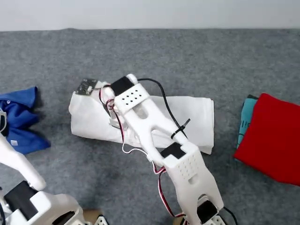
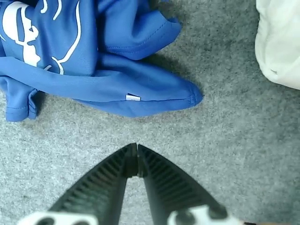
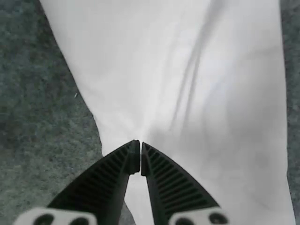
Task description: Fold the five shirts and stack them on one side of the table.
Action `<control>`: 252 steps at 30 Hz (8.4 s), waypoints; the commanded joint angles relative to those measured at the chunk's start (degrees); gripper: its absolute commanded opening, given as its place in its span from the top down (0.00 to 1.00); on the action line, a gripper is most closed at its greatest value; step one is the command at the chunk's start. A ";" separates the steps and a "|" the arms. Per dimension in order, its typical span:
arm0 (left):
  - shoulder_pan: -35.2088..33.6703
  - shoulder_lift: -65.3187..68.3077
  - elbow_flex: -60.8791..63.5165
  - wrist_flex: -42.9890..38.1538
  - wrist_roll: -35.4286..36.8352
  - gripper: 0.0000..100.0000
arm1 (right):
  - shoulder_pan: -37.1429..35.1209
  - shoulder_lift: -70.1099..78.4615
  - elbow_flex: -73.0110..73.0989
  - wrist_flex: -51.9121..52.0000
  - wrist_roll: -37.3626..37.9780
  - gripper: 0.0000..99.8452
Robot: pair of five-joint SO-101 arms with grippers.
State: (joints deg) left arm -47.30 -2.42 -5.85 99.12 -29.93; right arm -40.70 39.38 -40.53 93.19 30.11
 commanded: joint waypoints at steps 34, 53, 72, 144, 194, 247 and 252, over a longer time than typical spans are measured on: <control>-0.97 -21.10 18.51 -1.67 -0.18 0.99 | 36.00 -0.75 6.77 4.18 -35.87 0.71; -1.14 -21.19 18.51 -1.58 -0.18 0.99 | 35.47 9.63 6.59 1.01 -30.42 1.00; -1.14 -21.54 18.51 -0.70 -0.18 0.99 | 33.27 -12.09 6.95 9.63 -5.89 0.99; -0.88 -21.54 18.59 -0.44 1.93 0.99 | 1.45 5.32 -3.43 -8.92 -1.49 0.99; -0.88 -21.54 21.41 -0.53 1.85 0.99 | 2.24 24.75 -41.05 -12.35 -1.32 0.99; 1.23 -21.54 21.32 -0.44 1.85 0.99 | -7.52 22.46 -55.38 9.63 -4.04 0.99; 1.14 -21.54 21.32 -0.53 1.85 0.99 | -11.74 26.33 -55.47 6.55 -7.91 0.99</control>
State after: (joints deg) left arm -46.42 -22.11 15.96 98.33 -28.53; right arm -49.41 66.29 -93.10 100.13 23.60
